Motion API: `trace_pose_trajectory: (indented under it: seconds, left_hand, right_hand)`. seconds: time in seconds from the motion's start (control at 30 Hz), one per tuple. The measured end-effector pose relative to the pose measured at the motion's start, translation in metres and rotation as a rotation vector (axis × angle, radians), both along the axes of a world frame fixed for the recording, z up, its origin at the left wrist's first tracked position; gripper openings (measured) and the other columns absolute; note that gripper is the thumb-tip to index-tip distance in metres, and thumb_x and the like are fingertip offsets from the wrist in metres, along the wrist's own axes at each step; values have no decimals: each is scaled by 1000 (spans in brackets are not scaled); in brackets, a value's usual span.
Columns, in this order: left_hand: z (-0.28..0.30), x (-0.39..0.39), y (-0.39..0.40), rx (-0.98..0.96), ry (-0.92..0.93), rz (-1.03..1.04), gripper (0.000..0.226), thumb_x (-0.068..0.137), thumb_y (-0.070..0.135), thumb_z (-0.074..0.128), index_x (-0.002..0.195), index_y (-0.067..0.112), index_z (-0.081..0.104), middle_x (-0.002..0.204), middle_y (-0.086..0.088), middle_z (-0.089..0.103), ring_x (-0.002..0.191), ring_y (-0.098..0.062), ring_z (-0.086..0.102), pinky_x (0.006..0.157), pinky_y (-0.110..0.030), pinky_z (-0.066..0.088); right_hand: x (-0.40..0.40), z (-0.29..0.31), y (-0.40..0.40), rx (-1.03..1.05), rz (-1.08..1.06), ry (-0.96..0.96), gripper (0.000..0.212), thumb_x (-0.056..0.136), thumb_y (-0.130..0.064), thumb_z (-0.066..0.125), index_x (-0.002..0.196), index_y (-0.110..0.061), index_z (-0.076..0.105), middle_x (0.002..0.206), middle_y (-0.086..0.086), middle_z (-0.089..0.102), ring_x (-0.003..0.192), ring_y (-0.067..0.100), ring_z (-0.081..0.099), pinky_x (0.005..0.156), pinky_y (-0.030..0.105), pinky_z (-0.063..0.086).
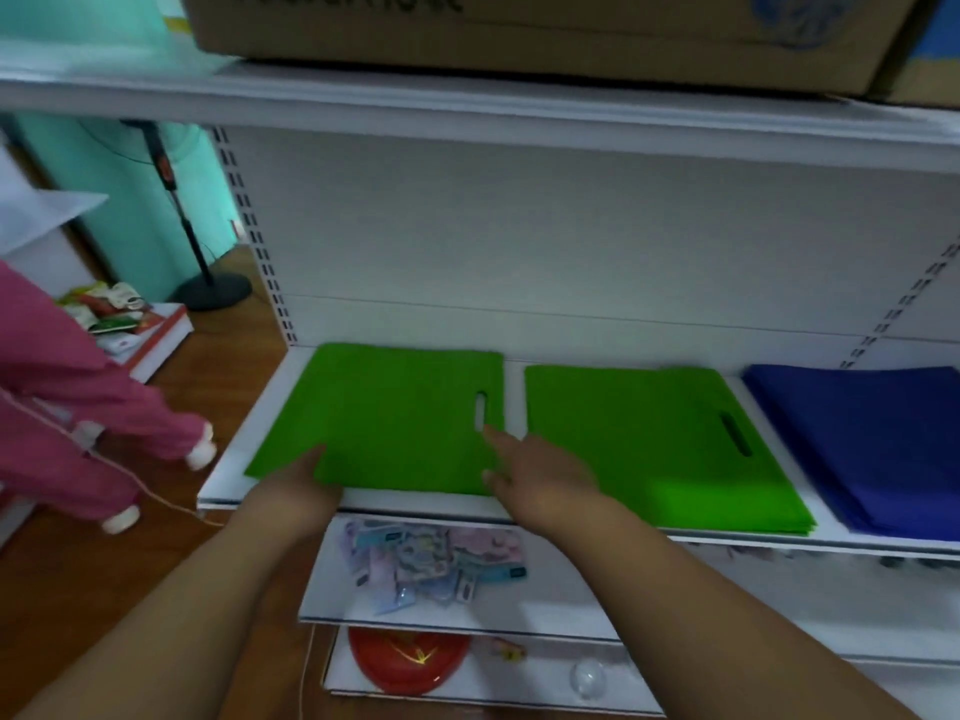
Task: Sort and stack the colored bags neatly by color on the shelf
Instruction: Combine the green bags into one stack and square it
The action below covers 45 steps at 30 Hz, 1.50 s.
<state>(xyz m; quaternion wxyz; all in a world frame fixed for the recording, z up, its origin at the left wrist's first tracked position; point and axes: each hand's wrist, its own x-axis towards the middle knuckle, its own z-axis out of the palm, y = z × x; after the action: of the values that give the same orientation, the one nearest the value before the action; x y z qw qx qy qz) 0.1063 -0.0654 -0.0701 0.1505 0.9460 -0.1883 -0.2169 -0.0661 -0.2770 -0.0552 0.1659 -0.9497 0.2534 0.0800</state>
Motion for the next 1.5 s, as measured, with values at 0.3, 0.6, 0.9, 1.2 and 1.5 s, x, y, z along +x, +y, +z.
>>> trace_pose_trajectory:
  seconds: [0.3, 0.6, 0.9, 1.2, 1.5]
  left_hand:
    - [-25, -13, 63, -740, 506, 370, 36, 99, 28, 55, 134, 23, 53, 86, -7, 66, 46, -14, 50, 39, -21, 29]
    - [-12, -4, 77, -543, 31, 224, 20, 87, 12, 64, 100, 25, 72, 95, -4, 72, 65, -13, 57, 54, -22, 40]
    - [14, -70, -23, -249, -252, -361, 43, 97, 29, 52, 140, 34, 52, 144, 1, 53, 122, -21, 55, 92, -28, 46]
    - [7, -142, -134, -136, -242, -442, 44, 96, 23, 50, 138, 33, 53, 138, -3, 56, 117, -21, 57, 89, -24, 44]
    - [-2, -170, -181, 85, -223, -325, 37, 87, 16, 55, 122, 27, 63, 122, -3, 60, 109, -21, 60, 83, -25, 47]
  right_hand:
    - [16, -27, 51, -131, -246, 20, 24, 102, -34, 44, 115, -15, 52, 120, 12, 46, 76, 25, 55, 67, 30, 40]
    - [-24, -24, 49, -301, -129, -337, 49, 69, 4, 77, 115, -9, 69, 96, 15, 67, 55, 34, 61, 43, 32, 47]
    - [-131, -19, -31, -358, -426, -514, 38, 89, -9, 65, 127, -8, 63, 95, 12, 60, 65, 32, 57, 54, 34, 48]
    - [-207, -14, -129, -247, -552, -290, 31, 98, -23, 55, 126, -14, 64, 108, 13, 60, 89, 31, 61, 72, 36, 49]
    - [-213, -26, -176, -232, -436, -74, 20, 100, -26, 48, 88, -14, 59, 96, 9, 56, 72, 23, 54, 58, 30, 37]
